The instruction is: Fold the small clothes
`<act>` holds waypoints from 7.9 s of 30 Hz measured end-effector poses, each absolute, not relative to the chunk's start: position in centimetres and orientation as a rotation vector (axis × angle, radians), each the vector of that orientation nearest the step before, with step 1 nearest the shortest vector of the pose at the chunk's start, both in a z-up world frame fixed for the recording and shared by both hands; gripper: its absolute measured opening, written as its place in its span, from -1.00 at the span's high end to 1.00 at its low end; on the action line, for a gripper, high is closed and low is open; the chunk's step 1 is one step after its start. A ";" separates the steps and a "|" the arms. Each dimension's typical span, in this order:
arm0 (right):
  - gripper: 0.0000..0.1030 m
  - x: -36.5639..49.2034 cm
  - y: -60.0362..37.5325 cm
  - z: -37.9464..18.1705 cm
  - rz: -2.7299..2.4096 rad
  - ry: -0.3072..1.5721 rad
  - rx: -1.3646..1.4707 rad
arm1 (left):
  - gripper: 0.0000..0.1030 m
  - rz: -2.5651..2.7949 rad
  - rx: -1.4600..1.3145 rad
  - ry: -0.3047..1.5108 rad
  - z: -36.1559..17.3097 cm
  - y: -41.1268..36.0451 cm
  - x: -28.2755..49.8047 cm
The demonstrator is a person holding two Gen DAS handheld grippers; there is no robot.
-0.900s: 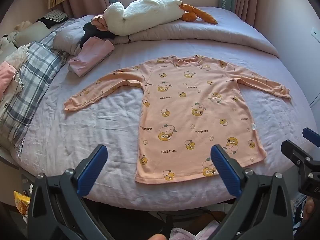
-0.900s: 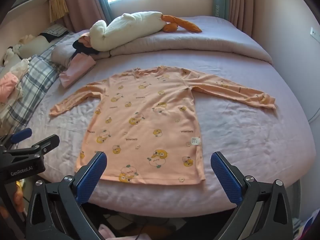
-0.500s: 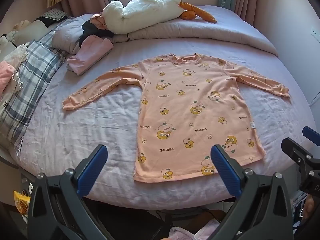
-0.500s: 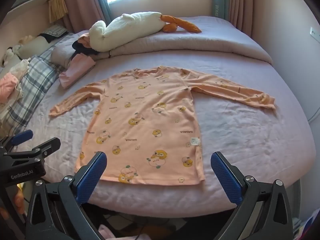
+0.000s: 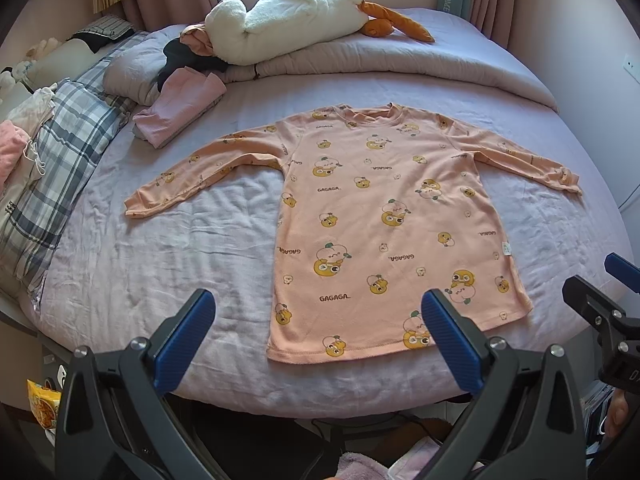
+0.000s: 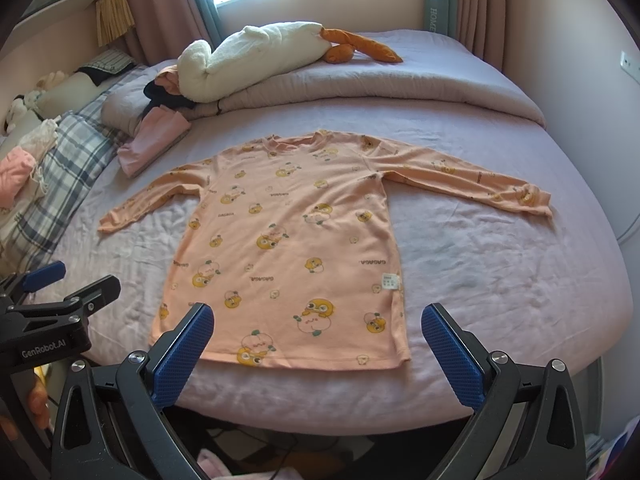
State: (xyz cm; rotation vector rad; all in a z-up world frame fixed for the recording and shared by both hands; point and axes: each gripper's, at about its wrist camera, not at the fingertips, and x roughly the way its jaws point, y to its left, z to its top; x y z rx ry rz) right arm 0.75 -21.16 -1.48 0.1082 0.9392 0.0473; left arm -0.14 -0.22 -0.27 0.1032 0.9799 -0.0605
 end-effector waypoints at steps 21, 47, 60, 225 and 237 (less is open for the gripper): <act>-1.00 0.8 -21.3 -1.9 0.056 0.953 0.121 | -1.00 -0.062 0.104 0.990 -0.8 -0.4 -0.2; -1.00 0.8 -21.2 -2.1 0.056 0.957 0.124 | -1.00 -0.067 0.107 1.003 -0.9 -0.3 0.0; -1.00 0.8 -21.2 -2.1 0.057 0.959 0.125 | -1.00 -0.065 0.112 1.011 -1.1 -0.5 0.1; 0.64 24.9 -26.7 -13.7 0.223 0.909 0.175 | 0.86 -0.351 -0.774 1.091 -20.0 7.1 28.6; 0.64 21.7 -26.1 -11.9 0.253 0.854 0.187 | -0.52 -0.252 -0.941 0.890 -17.4 17.4 23.1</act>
